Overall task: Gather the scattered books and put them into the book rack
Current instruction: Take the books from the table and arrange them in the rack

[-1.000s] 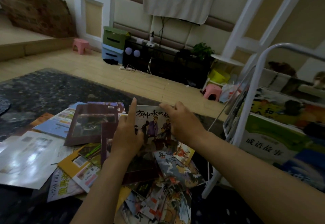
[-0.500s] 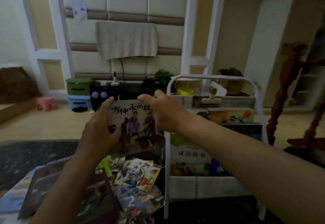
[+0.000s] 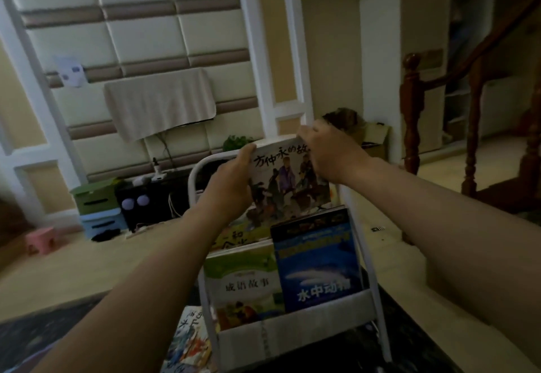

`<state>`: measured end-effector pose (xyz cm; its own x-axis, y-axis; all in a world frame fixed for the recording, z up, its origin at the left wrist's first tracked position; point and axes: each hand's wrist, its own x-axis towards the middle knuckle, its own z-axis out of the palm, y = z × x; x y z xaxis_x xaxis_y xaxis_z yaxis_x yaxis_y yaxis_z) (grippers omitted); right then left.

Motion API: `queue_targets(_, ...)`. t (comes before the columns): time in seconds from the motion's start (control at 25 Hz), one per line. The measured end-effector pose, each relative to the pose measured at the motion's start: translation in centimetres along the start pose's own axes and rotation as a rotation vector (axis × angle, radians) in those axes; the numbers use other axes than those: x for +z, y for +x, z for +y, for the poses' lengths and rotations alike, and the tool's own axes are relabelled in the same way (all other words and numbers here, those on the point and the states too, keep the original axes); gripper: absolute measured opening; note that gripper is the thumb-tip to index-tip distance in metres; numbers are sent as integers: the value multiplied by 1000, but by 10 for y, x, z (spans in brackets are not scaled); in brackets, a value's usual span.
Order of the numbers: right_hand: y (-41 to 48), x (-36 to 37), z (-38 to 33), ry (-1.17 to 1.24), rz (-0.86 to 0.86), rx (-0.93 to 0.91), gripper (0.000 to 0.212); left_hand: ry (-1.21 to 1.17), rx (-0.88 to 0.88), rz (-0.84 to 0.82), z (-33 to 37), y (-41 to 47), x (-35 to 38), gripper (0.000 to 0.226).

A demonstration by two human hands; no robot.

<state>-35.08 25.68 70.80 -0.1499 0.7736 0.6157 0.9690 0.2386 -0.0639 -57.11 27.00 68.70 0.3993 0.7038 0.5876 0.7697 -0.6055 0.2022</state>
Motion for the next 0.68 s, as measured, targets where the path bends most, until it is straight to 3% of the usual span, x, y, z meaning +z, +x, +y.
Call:
queue_targets(0.32, -4, 50, 55, 96, 37, 61, 42, 94, 37, -83, -2, 26, 57, 71)
queue_targets(0.48, -10, 75, 50, -114, 32, -3, 40, 129, -8, -114, -18, 23, 78, 64)
queue_targets(0.68, -15, 96, 44, -296, -23, -75, 34, 216, -8, -99, -35, 13, 101, 81)
